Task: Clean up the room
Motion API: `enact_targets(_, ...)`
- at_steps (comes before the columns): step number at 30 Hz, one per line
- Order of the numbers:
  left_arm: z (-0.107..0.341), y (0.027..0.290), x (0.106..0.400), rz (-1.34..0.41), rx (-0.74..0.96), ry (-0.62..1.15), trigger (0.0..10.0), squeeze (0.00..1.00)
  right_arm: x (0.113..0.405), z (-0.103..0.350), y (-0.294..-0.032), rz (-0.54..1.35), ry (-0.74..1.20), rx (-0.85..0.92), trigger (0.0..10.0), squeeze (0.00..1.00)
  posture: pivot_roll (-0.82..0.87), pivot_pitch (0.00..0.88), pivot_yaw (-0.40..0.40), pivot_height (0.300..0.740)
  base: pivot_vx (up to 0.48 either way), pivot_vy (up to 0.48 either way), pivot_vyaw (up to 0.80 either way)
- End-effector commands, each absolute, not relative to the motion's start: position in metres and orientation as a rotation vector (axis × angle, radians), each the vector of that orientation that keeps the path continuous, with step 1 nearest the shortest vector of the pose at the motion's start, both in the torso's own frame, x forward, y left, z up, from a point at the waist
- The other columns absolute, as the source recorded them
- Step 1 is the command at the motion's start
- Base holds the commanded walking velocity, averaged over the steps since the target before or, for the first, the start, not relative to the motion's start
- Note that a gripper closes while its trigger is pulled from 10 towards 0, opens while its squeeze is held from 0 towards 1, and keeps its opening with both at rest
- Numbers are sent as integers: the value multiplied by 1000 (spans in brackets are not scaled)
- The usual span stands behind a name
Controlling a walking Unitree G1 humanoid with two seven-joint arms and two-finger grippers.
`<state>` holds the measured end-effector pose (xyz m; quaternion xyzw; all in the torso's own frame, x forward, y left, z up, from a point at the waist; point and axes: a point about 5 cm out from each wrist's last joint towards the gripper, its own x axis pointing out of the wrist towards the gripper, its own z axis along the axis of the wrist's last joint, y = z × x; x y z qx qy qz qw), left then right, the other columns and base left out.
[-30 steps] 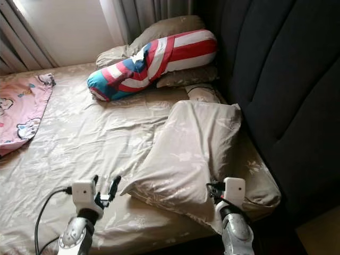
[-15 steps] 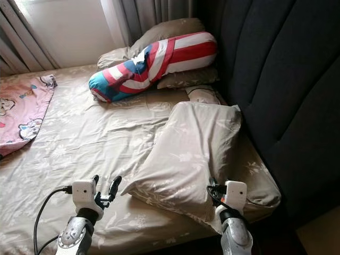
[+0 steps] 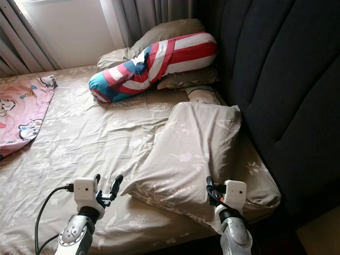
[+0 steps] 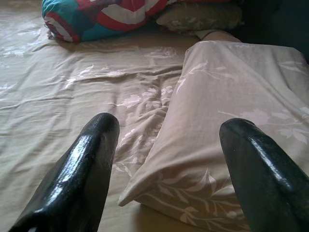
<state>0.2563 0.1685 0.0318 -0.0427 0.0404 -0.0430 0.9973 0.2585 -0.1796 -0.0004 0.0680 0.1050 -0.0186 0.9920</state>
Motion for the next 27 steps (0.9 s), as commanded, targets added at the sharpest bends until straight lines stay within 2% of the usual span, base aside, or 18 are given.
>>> enact_targets(1, 29, 170, 253, -76, -95, 98, 10000, 0, 258, 0, -179, -36, 217, 123, 10000, 0, -112, 39, 34, 740, 0, 0, 0)
enact_targets(6, 29, 170, 252, -78, -95, 103, 10000, 0, 258, -1, -179, -40, 224, 118, 10000, 0, -112, 42, 33, 740, 0, 0, 0)
enact_targets(27, 29, 173, 256, -75, -90, 119, 10000, 0, 259, -8, -192, -136, 296, 89, 10000, 0, -103, 73, 28, 740, 291, 0, 0)
